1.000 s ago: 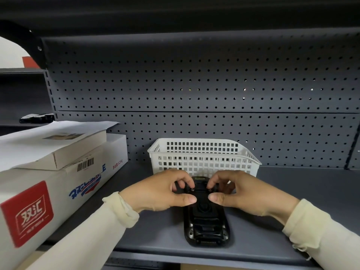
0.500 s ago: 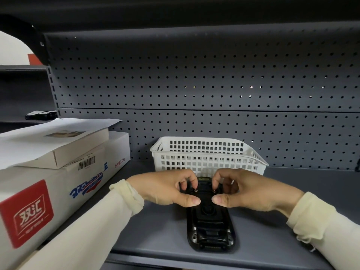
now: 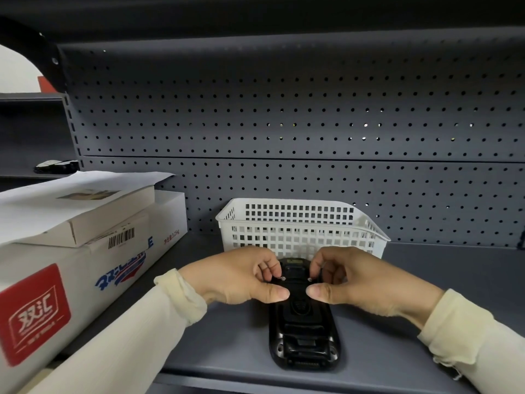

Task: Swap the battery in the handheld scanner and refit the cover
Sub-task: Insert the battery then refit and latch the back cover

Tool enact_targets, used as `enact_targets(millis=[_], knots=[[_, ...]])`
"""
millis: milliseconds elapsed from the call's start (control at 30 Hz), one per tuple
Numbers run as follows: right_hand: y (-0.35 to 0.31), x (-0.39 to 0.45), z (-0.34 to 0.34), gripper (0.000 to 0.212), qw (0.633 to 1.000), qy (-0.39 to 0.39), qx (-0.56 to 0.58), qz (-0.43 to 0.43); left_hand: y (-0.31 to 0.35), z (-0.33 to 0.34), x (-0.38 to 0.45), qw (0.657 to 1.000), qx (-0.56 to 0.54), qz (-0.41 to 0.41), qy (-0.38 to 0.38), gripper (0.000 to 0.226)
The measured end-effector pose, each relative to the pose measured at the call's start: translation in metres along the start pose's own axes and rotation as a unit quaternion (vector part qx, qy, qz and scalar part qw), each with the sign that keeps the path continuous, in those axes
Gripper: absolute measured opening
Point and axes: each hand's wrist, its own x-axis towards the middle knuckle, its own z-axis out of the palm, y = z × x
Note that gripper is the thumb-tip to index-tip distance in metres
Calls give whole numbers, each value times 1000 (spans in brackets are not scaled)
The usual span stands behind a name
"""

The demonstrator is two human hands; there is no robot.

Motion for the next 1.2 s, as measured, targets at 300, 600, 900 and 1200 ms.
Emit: enact_targets(millis=[300, 600, 900, 1200], knots=[[1, -4, 4, 22, 999, 34, 2, 11, 1, -1, -1, 1000, -1, -3, 15, 23], [-2, -9, 8, 25, 997, 70, -4, 30, 2, 3, -4, 1000, -16, -7, 24, 21], [-4, -10, 10, 22, 995, 86, -15, 43, 2, 4, -4, 999, -7, 4, 36, 22], [-3, -13, 17, 22, 990, 126, -2, 56, 2, 6, -5, 998, 2, -1, 57, 27]])
